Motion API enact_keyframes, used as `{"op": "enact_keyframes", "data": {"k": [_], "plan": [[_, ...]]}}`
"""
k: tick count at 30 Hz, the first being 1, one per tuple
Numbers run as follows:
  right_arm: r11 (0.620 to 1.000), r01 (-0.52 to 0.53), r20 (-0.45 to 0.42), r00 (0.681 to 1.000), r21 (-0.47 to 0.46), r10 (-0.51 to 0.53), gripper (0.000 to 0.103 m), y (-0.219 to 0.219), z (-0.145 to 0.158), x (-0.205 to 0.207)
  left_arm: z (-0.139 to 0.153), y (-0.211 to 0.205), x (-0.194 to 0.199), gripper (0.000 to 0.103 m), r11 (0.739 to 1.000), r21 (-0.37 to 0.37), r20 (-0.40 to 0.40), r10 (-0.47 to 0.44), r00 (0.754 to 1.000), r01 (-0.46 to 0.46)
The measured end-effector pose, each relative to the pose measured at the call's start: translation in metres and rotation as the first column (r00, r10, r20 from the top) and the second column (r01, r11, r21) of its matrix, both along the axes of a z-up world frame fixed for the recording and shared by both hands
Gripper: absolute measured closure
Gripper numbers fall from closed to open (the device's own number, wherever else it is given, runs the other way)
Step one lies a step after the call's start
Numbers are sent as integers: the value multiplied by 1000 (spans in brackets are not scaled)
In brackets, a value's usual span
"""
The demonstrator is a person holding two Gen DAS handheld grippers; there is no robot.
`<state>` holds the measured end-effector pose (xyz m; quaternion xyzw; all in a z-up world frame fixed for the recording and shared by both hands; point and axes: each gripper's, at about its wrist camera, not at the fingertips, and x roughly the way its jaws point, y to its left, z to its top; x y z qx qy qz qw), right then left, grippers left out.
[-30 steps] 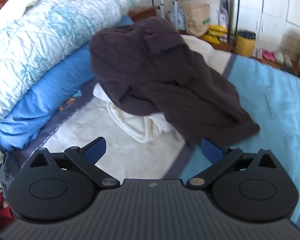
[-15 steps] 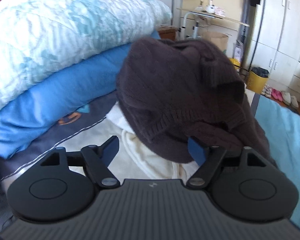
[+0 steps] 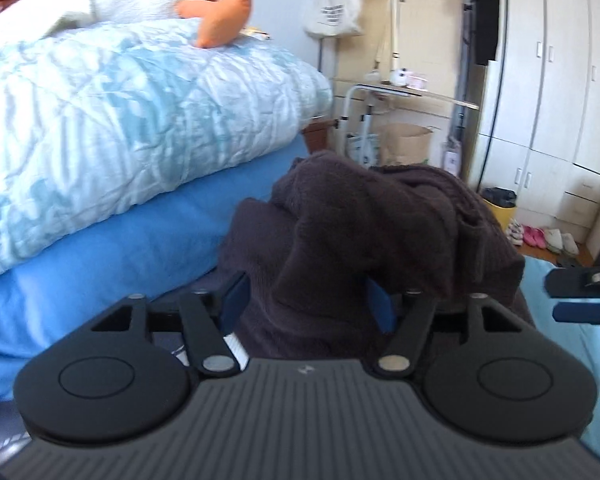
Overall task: Fold clothes
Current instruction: 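Grasp the brown sweater with the left gripper while the right gripper grasps it too, then lift the sweater with both grippers and shake it out in the air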
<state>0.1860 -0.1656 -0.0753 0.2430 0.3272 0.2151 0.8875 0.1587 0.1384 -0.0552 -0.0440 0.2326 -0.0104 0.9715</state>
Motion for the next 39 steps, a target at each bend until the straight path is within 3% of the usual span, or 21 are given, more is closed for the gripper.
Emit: {"op": "enact_keyframes", "data": {"k": [2,4,7,8,11,12,14,16,19,20,23,28,32,36,39], "plan": [[999,6,-39,999,-39,-8,3,1,-13,15,-11,9,16,17,997,-68,-24,-42,999,41],[1000,-2,-103,995,3,2,2,1,-32,30,-26,25,35,10,974,-214,-72,-95,993,78],[994,-13,-194,981,105,33,0,1,-61,51,-53,47,57,7,868,-487,-118,-176,977,97],[993,-12,-188,981,117,34,0,3,-65,53,-59,49,60,7,853,-512,-114,-186,976,102],[997,-11,-129,991,78,21,6,12,-65,51,-57,35,60,25,884,-439,-66,-213,975,163],[999,-19,-94,995,36,22,15,17,-61,47,-55,30,59,38,887,-421,-49,-228,972,187],[1000,-29,-38,999,-10,29,33,22,-51,36,-52,26,60,44,881,-419,-31,-254,967,218],[999,-33,-8,999,-5,33,61,21,-44,23,-52,25,62,52,845,-480,-35,-287,957,236],[999,-37,30,999,16,36,73,19,-34,4,-50,20,62,56,755,-596,-45,-371,927,273],[999,-38,43,998,23,37,74,18,-31,-3,-47,15,60,56,752,-593,-49,-389,920,286],[998,-44,81,996,44,40,77,16,-21,-23,-28,-7,42,57,817,-469,-36,-398,917,336],[997,-50,135,990,61,41,78,12,-8,-54,-8,-31,8,56,901,-274,-5,-350,937,335],[994,-30,79,997,104,22,78,-5,-24,-63,-11,-38,0,39,953,-179,-101,-265,959,244],[989,32,33,999,142,-37,78,-30,-36,-71,-1,-10,-16,21,975,-186,-72,-139,988,124],[989,75,21,997,129,-79,75,-38,-32,-69,0,16,-7,15,953,-281,-64,-135,989,112]]}}
